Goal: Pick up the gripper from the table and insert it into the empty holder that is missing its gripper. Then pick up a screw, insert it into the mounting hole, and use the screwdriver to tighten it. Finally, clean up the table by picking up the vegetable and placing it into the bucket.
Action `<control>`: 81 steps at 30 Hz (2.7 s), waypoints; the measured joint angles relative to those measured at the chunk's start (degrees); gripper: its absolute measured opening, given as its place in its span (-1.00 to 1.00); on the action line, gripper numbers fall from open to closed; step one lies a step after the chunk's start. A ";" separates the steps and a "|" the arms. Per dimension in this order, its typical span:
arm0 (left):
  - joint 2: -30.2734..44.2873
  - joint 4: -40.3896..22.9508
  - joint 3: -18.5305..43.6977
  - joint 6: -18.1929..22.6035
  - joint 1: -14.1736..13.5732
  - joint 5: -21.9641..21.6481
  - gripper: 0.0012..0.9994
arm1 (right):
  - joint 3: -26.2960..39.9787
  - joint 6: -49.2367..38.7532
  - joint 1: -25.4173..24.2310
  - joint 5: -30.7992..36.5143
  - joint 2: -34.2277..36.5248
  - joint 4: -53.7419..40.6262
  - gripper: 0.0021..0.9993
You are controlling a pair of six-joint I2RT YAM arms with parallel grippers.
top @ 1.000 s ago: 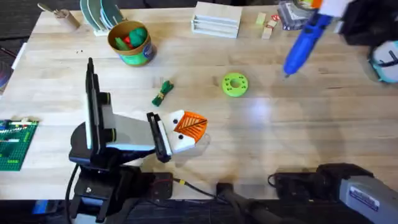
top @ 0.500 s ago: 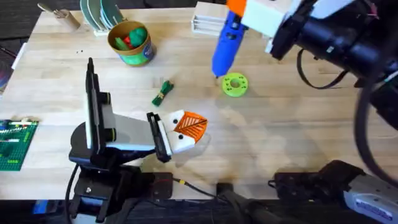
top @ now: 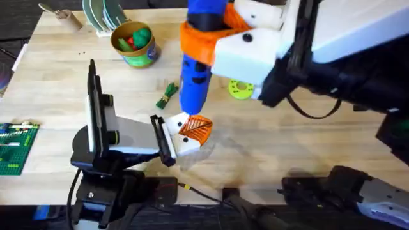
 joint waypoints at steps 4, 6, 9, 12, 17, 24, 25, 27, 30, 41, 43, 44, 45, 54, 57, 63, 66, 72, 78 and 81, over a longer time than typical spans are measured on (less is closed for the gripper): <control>0.02 0.07 0.00 -0.16 0.00 -0.26 -0.99 | 0.00 -0.58 1.73 -1.21 1.37 2.61 -0.95; 0.02 0.11 0.00 -0.18 0.00 -0.65 -0.99 | 0.00 -0.93 2.65 -1.25 2.86 3.77 -0.95; 0.01 0.15 0.00 -0.18 0.00 -0.96 -0.99 | 0.00 -1.00 3.89 -1.44 5.27 3.76 -0.95; 0.00 0.15 0.00 -0.21 0.00 -1.07 -0.99 | -0.01 -1.14 4.30 -1.85 7.08 3.83 -0.95; 0.02 0.17 0.00 -0.22 0.00 -1.07 -0.99 | -0.02 -1.16 4.30 -1.89 7.33 4.39 -0.95; 0.00 0.17 0.00 -0.22 0.00 -1.09 -0.99 | -0.02 -1.58 4.30 -1.89 7.33 6.01 -0.95; 0.00 0.17 0.00 -0.22 0.00 -1.09 -0.99 | -0.02 -1.65 4.30 -1.89 7.32 6.34 -0.95; 0.01 0.17 0.00 -0.22 0.00 -1.09 -0.99 | -0.02 -2.18 4.30 -1.89 7.33 6.30 -0.95; 0.02 0.17 0.00 -0.22 0.00 -1.09 -0.99 | -0.02 -2.95 4.30 -1.87 7.31 5.96 -0.95; 0.02 0.17 0.00 -0.22 0.00 -1.09 -0.99 | -0.02 -3.76 4.30 -1.89 7.33 5.90 -0.95; 0.00 0.17 0.00 -0.22 0.00 -1.09 -0.99 | -0.02 -3.76 4.30 -1.89 7.33 5.88 -0.95; 0.02 0.17 0.00 -0.22 0.00 -1.09 -0.99 | -0.02 -3.76 4.30 -1.89 7.31 5.83 -0.95; 0.01 0.17 0.00 -0.22 0.00 -1.09 -0.99 | -0.02 -3.76 4.30 -1.89 7.33 5.75 -0.95; 0.04 0.13 0.00 -0.59 0.00 -1.03 -0.99 | -0.02 -4.16 4.25 -1.65 6.91 3.39 -0.95; 0.02 0.15 0.00 -0.62 0.00 -1.07 -0.99 | -0.02 -4.13 4.25 -1.67 6.93 3.41 -0.95; 0.02 0.15 0.00 -0.62 0.00 -1.11 -0.99 | 0.00 -4.13 4.25 -1.73 6.93 3.43 -0.95; 0.02 0.17 0.00 -0.61 0.00 -1.10 -0.99 | -0.02 -4.15 4.25 -1.87 6.93 3.88 -0.95; 0.00 0.17 0.00 -0.61 0.00 -1.10 -0.99 | -0.02 -4.16 4.25 -1.88 6.94 5.24 -0.95; 0.00 0.17 0.00 -0.59 0.00 -1.11 -0.99 | -0.02 -4.16 4.25 -1.89 6.93 5.48 -0.95; 0.02 0.17 0.00 -0.59 0.00 -1.11 -0.99 | -0.02 -4.16 4.25 -1.87 6.93 5.48 -0.95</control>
